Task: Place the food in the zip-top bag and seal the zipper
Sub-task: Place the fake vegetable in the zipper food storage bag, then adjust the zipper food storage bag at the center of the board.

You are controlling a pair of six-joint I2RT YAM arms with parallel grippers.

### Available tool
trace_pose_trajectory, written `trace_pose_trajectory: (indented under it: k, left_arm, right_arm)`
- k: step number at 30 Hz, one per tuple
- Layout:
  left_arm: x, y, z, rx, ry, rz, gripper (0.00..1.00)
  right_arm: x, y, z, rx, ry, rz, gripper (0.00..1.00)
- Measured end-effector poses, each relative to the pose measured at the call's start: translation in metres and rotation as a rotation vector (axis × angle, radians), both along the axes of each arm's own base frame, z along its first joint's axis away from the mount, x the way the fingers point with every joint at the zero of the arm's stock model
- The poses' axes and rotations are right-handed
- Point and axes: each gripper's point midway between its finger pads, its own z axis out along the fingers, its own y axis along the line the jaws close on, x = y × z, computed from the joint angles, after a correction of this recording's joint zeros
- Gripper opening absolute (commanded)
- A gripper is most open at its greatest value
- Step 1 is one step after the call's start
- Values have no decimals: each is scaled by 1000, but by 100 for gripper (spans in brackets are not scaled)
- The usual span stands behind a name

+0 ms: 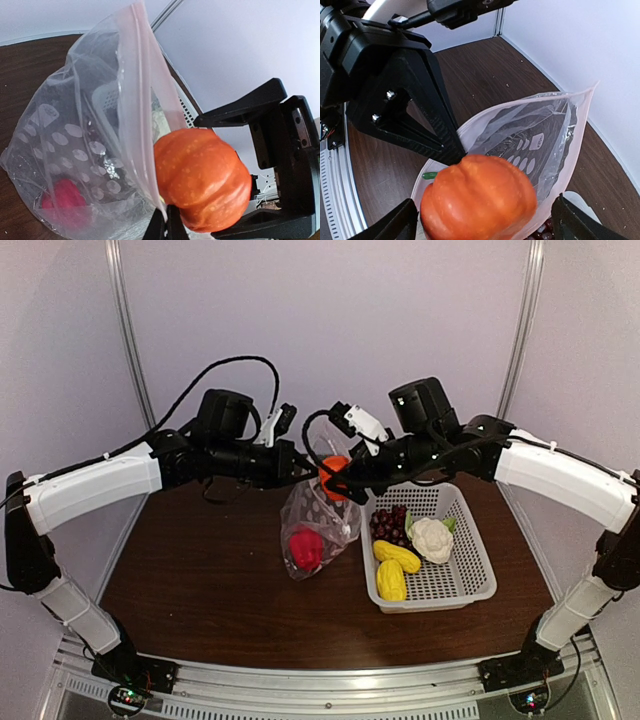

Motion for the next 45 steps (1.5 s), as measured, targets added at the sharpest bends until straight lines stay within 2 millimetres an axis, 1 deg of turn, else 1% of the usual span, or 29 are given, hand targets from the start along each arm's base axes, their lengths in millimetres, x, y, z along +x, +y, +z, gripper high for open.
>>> trace_pose_trajectory:
  k: [4, 9, 12, 13, 15, 18, 21, 23, 27, 30, 33, 36, 45]
  left_arm:
    - [0, 0, 0, 1, 0, -1, 0]
    - [0, 0, 0, 1, 1, -1, 0]
    - [1, -1, -1, 0, 0, -1, 0]
    - [1, -1, -1, -1, -1, -1, 0]
    - [1, -2, -2, -1, -1, -2, 0]
    - [2, -3, -3, -2, 0, -5, 0]
    - [2, -4, -4, -2, 3, -9, 0]
    - [2, -4, -3, -4, 3, -11, 0]
    - [2, -4, -3, -5, 1, -10, 0]
    - [2, -4, -3, -5, 1, -11, 0]
    - [2, -4, -3, -5, 1, -11, 0]
    - [2, -5, -3, -6, 0, -11, 0]
    - [2, -5, -6, -6, 0, -11, 0]
  right_arm:
    - [2, -2, 8, -11, -36, 2, 95]
    - [5, -6, 7, -38, -54, -13, 97]
    - [8, -9, 10, -52, -72, -29, 98]
    - [9, -10, 12, -54, -80, -35, 97]
    - [13, -15, 15, -62, -97, -62, 92]
    - [19, -28, 23, -58, -128, -122, 85]
    - [22, -44, 25, -50, -142, -191, 83]
    - [23, -47, 21, -49, -136, -215, 82]
    - [26, -47, 5, -60, -92, -237, 78]
    - [28, -43, -3, -55, -62, -241, 74]
    - [29, -38, -8, -47, -30, -240, 74]
    - [29, -32, -7, -27, -2, -231, 74]
    - [22, -21, 7, 55, 52, -201, 71]
